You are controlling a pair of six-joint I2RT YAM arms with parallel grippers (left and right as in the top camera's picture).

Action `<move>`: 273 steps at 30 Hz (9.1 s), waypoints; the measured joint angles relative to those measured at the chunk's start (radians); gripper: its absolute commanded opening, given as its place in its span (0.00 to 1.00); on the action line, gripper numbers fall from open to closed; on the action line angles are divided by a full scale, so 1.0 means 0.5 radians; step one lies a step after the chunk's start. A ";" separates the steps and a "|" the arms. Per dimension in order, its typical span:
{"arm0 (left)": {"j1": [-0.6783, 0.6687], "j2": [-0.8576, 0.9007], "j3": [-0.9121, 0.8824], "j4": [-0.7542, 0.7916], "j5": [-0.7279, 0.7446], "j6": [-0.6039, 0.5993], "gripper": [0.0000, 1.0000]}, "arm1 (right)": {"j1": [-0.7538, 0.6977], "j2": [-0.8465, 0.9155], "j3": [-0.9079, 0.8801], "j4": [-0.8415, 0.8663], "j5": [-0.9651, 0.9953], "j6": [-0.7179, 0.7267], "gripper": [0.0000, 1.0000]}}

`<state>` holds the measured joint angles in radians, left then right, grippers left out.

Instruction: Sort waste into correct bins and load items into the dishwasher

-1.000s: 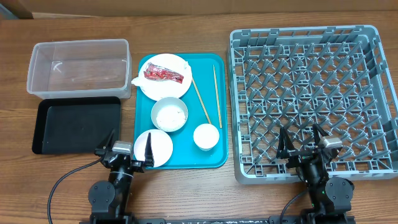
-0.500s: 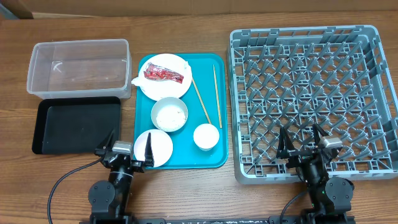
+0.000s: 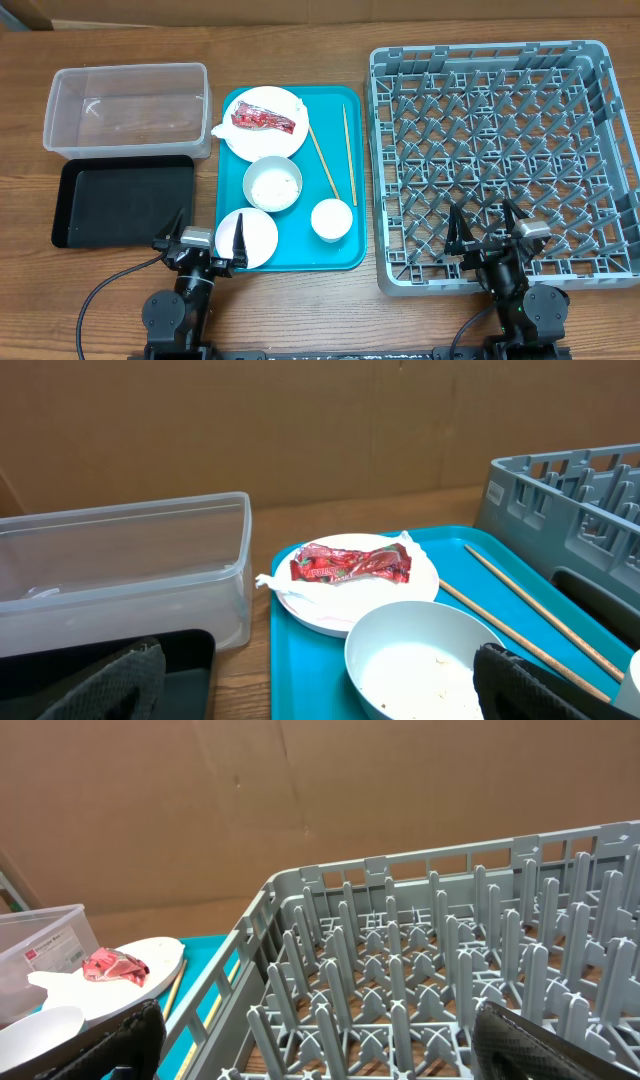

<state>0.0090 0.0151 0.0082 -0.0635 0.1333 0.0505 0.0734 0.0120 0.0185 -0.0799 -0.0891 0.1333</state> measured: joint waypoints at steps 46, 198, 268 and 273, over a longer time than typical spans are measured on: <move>0.000 0.000 0.001 0.121 0.024 0.000 1.00 | 0.000 0.000 0.000 0.114 -0.015 -0.005 1.00; 0.414 4.874 5.284 -3.125 -0.229 -0.517 1.00 | -0.002 2.099 2.189 -1.707 -0.548 -0.372 1.00; -0.845 3.911 2.744 -1.695 -0.134 -0.726 0.31 | -0.002 2.099 2.189 -1.749 -0.579 -0.372 1.00; -0.855 3.911 2.743 -1.683 -0.136 -0.734 0.13 | -0.002 2.099 2.189 -1.748 -0.578 -0.372 1.00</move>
<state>-0.4183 1.9705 1.3796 -0.9051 0.0654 -0.3164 0.0727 1.0615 1.1130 -0.9539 -0.3782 -0.0528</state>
